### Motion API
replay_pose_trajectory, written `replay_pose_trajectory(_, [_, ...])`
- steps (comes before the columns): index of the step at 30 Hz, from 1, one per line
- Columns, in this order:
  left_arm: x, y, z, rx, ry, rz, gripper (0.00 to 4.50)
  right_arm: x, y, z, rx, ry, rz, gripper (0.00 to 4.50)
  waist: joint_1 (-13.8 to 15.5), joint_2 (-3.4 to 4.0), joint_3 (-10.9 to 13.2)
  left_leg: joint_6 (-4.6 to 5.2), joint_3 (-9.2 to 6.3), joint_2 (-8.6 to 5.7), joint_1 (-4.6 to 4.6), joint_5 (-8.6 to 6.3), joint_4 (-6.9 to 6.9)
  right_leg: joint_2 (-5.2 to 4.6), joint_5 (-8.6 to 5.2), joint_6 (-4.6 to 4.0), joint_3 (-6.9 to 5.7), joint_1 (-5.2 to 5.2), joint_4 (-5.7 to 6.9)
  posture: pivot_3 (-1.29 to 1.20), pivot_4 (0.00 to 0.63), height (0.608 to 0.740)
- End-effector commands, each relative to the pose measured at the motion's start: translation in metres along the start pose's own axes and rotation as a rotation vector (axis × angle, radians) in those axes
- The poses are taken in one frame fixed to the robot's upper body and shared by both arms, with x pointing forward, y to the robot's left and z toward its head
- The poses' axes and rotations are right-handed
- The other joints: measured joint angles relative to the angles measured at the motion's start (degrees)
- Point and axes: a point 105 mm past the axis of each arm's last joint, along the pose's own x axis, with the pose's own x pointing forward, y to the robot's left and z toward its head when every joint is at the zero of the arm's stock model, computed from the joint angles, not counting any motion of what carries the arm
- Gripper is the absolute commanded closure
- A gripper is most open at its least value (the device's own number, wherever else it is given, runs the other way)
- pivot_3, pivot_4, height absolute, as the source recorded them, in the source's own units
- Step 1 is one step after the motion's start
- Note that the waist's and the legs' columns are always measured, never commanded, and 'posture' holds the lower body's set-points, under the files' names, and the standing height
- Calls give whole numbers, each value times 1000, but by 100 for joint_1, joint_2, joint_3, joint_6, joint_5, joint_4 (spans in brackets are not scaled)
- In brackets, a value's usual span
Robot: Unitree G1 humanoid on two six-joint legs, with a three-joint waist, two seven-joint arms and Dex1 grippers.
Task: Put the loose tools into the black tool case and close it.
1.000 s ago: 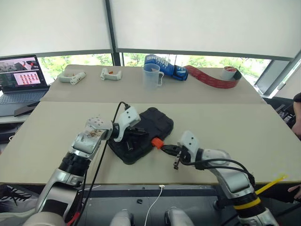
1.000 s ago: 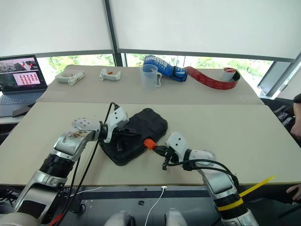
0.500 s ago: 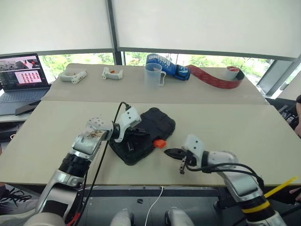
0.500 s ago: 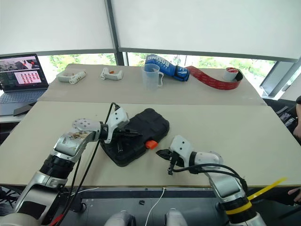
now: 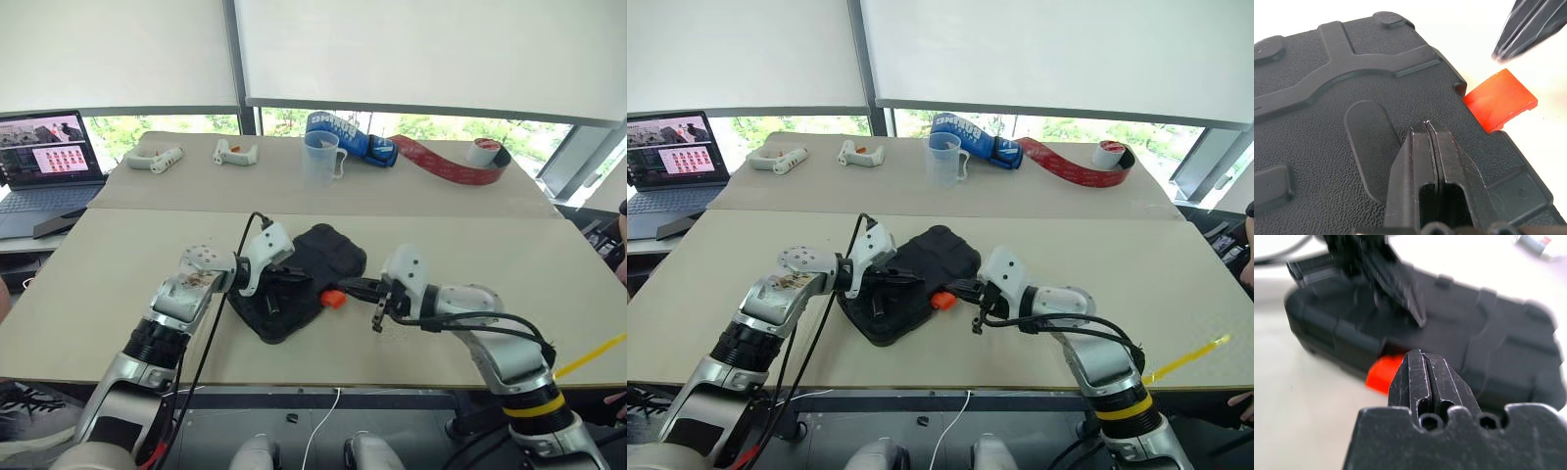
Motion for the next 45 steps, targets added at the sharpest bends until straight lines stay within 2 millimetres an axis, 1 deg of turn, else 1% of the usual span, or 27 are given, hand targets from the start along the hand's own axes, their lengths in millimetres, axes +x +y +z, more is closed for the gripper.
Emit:
replay_pose_trajectory(1, [3,-7,-49,-150,154,-7,4451,1,1,-2,-37,1,1,4500,-3,0,0,0,0,0,1,0,0,0,0,0,0,1,0,0,150,740])
replay_pose_trajectory(4, [2,-7,-50,-152,155,-4,4451,4,3,-11,-43,22,9,4500,-6,0,0,0,-1,1,1,0,0,1,0,1,-1,0,0,0,150,740])
replay_pose_trajectory(9, [1,-7,-50,-155,157,-2,4451,9,8,-21,-49,29,30,4500,-18,0,0,0,0,2,2,0,-1,4,-1,1,0,0,0,0,150,740])
replay_pose_trajectory(13, [1,-7,-50,-160,159,0,4451,7,14,-35,-40,72,54,4500,-15,0,0,0,-1,1,3,0,-2,5,-1,1,-1,1,0,0,150,740])
replay_pose_trajectory(16, [0,-8,-51,-161,162,-1,4451,7,18,-41,-20,94,61,4500,-20,0,0,0,0,2,2,0,-2,4,-2,1,-1,0,0,0,150,740])
replay_pose_trajectory(20, [0,-8,-51,-162,165,-5,4451,13,21,-46,0,107,58,4500,-24,0,0,0,-1,3,4,0,-3,6,-2,0,-1,-1,1,0,150,740])
replay_pose_trajectory(22, [1,-8,-50,-161,166,-8,4451,18,21,-45,9,92,56,4500,-24,0,0,0,-1,3,6,0,-4,6,-2,0,0,1,0,0,150,740])
replay_pose_trajectory(26, [1,-8,-50,-160,170,-13,4451,32,21,-35,15,43,48,4500,-25,0,0,0,-1,3,6,0,-6,6,-2,-1,0,0,1,0,150,740])
replay_pose_trajectory(31, [1,-9,-50,-161,175,-19,4451,38,17,-25,6,-9,25,4500,-28,1,1,0,-2,3,3,0,-6,4,-2,0,-1,-1,0,0,150,740])
replay_pose_trajectory(38, [2,-11,-51,-166,179,-26,4451,33,14,-9,-28,-109,-9,4500,-41,2,2,0,-2,4,4,0,-6,7,-1,-2,-1,-4,4,0,150,740])
replay_pose_trajectory(41, [2,-12,-51,-169,180,-30,4451,26,9,-9,-93,-95,-33,4500,-43,3,3,0,-2,4,4,0,-6,7,-1,-2,-1,-4,4,0,150,740])
replay_pose_trajectory(45, [2,-12,-52,-172,184,-32,4451,18,0,1,-104,-130,-71,4500,-42,3,3,0,-2,4,4,0,-6,6,-1,-1,0,-3,4,0,150,740])
